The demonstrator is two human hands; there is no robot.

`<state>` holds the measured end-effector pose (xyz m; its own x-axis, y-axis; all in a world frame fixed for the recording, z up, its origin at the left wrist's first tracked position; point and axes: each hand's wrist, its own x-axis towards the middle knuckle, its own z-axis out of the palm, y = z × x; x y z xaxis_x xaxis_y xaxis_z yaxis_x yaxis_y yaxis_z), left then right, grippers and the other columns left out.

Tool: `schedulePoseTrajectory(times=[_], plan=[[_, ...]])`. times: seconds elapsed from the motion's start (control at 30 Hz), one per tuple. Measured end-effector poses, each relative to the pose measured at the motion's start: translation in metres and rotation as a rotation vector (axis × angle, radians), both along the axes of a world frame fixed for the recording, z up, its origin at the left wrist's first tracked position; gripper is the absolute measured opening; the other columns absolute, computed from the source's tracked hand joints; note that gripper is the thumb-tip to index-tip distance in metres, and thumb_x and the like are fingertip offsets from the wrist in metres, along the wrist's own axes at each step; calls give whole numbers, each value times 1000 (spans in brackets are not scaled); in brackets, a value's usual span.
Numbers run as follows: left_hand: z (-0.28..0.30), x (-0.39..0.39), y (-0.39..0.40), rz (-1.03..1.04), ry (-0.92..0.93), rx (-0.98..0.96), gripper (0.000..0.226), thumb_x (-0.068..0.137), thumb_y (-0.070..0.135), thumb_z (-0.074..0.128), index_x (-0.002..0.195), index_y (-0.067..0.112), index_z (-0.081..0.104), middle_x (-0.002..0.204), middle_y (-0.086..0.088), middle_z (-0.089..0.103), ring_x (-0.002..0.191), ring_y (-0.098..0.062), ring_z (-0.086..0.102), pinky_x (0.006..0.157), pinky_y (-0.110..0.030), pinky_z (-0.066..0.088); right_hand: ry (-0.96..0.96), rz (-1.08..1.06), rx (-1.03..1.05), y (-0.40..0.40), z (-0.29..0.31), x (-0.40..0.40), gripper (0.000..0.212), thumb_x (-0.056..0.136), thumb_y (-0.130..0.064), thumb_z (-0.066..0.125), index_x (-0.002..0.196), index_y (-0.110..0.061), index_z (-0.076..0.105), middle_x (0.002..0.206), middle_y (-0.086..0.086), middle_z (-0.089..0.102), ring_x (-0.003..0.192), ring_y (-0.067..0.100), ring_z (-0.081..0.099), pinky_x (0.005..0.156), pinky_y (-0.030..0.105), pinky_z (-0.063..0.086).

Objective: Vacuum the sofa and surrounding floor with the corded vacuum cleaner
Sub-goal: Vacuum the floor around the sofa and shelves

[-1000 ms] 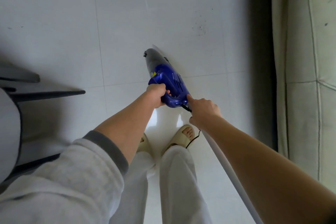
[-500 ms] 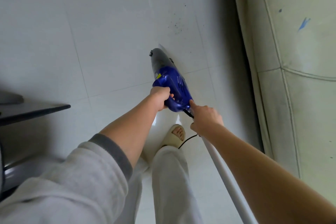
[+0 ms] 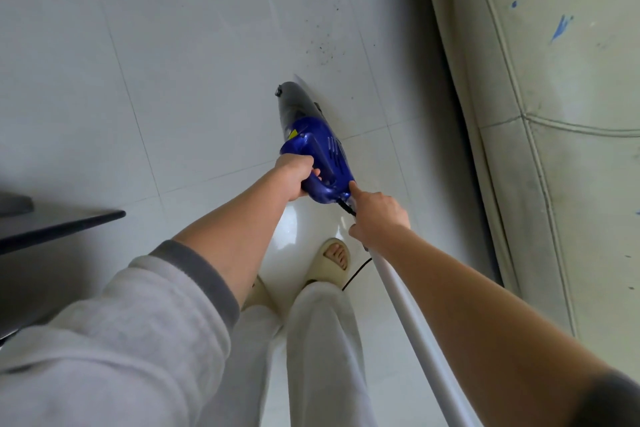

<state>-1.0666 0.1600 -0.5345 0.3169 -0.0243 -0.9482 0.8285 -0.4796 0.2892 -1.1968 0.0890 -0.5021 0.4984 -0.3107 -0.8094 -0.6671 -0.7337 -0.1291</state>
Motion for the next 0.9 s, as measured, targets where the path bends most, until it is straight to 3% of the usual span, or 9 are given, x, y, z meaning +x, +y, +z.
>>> schedulePoseTrajectory(times=[0.27, 0.4, 0.7, 0.9], plan=[[-1, 23, -4, -33, 4, 18, 17, 95, 0, 42, 107, 11, 47, 83, -3, 54, 80, -11, 54, 81, -31, 49, -38, 38, -44, -3, -12, 21, 74, 85, -8, 59, 148, -23, 24, 78, 1, 47, 78, 22, 54, 60, 31, 47], [4, 10, -10, -72, 23, 21, 17, 95, 0, 41, 107, 9, 47, 82, -4, 53, 72, -10, 52, 80, -30, 48, -29, 12, -34, -4, -8, 5, 78, 86, -9, 59, 151, -23, 18, 79, 2, 46, 79, 22, 54, 62, 33, 51], [4, -43, -26, -124, 64, 0, 17, 95, 2, 44, 109, 9, 49, 83, -4, 55, 74, -11, 55, 76, -30, 49, 15, -70, -38, -13, 8, -52, 78, 91, -10, 54, 154, -27, 11, 71, -1, 38, 79, 19, 54, 63, 30, 48], [14, -66, -37, -213, 87, -11, 11, 97, 4, 43, 105, 8, 48, 81, -5, 54, 72, -11, 53, 77, -31, 48, 43, -155, -30, -11, 20, -78, 74, 90, -11, 54, 152, -26, 16, 82, 3, 48, 86, 23, 58, 68, 33, 52]])
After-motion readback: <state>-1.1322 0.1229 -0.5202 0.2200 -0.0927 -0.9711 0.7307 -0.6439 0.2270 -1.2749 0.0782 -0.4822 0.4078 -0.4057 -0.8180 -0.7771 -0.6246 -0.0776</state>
